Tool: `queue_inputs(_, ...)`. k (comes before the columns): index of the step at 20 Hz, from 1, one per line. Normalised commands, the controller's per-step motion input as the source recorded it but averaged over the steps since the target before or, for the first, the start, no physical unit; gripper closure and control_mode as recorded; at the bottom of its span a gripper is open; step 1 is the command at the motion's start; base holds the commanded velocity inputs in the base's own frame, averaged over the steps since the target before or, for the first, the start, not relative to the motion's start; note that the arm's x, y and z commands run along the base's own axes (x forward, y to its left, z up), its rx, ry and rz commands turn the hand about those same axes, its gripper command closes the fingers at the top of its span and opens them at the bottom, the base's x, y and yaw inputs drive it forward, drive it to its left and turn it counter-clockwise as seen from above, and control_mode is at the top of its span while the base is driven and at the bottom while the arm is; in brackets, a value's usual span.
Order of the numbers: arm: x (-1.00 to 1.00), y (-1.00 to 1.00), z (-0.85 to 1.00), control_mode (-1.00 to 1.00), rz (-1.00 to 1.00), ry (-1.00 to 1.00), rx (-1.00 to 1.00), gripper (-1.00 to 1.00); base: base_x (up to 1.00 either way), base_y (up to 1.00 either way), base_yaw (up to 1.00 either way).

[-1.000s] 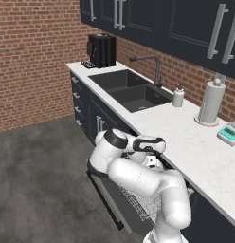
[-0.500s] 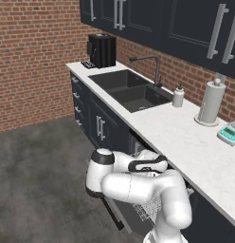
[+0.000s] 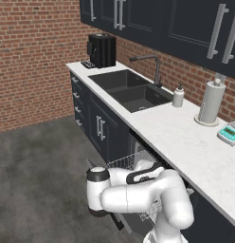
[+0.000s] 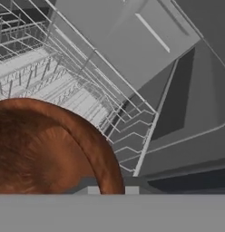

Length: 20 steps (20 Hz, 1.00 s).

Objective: Pick up the cup and bowl from the counter, place them in the dishwasher, and close the dishwasher door.

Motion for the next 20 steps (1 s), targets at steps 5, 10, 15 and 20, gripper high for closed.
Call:
queue_inputs(5, 0.71, 0.55, -0.18, -1.0, -0.07, 0.17, 0.0, -1.0, 0.0, 0.0, 0.0)
queue_inputs(10, 0.72, 0.55, -0.05, -1.0, -0.04, 0.21, 0.0, -1.0, 0.0, 0.0, 0.0)
queue_inputs(15, 0.61, 0.23, 0.0, -1.0, -0.04, 0.23, 0.04, -1.0, 0.0, 0.0, 0.0)
queue_inputs(20, 0.52, 0.01, 0.23, -1.0, -0.03, 0.22, 0.07, -1.0, 0.0, 0.0, 0.0)
